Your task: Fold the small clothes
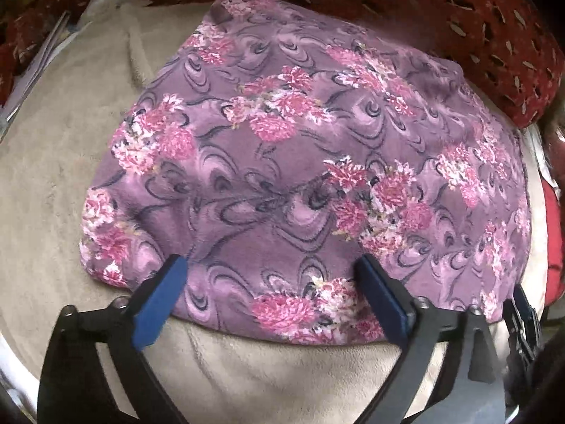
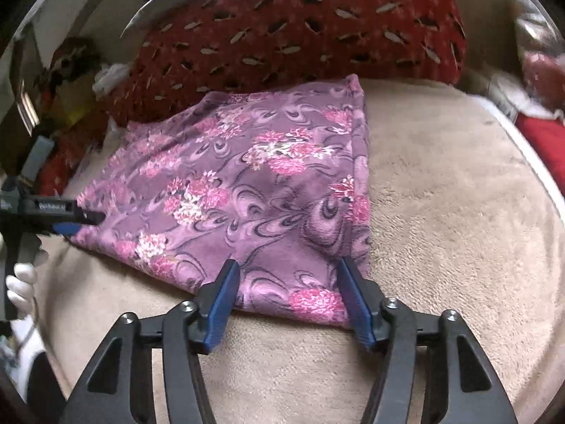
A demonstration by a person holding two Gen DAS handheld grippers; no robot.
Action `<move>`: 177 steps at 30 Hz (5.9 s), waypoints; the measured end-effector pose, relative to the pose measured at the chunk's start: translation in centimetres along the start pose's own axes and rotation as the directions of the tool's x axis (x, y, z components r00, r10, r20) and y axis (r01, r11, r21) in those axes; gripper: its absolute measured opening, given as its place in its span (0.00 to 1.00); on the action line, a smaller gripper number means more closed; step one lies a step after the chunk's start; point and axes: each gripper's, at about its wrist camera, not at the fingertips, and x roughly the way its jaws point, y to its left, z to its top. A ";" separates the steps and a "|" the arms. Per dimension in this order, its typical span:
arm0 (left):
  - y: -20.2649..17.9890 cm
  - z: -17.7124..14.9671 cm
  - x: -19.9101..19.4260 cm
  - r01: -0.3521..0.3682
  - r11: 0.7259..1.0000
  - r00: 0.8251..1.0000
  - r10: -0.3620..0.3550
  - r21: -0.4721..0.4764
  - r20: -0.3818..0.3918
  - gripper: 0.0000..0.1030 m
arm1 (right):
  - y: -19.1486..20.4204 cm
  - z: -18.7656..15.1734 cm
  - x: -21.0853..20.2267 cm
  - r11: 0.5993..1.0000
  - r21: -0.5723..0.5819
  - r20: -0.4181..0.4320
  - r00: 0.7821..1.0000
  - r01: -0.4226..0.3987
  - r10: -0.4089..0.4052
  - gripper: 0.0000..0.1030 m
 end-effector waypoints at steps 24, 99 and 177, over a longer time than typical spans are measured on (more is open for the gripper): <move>2.0 -2.0 -0.2 0.044 0.999 0.999 -0.044 0.021 0.025 1.00 | 4.3 0.2 1.9 0.972 -0.229 -0.140 0.986 0.059 -0.093 1.00; 12.7 7.0 1.8 0.508 0.839 0.834 -0.536 -0.195 -0.130 0.65 | 4.8 7.8 7.9 0.983 0.083 0.077 0.983 0.161 -0.168 1.00; -3.9 3.9 -1.9 0.524 0.835 0.816 -0.548 -0.165 -0.182 0.44 | -4.4 9.5 -1.6 0.953 0.283 0.157 0.985 -0.108 0.065 0.93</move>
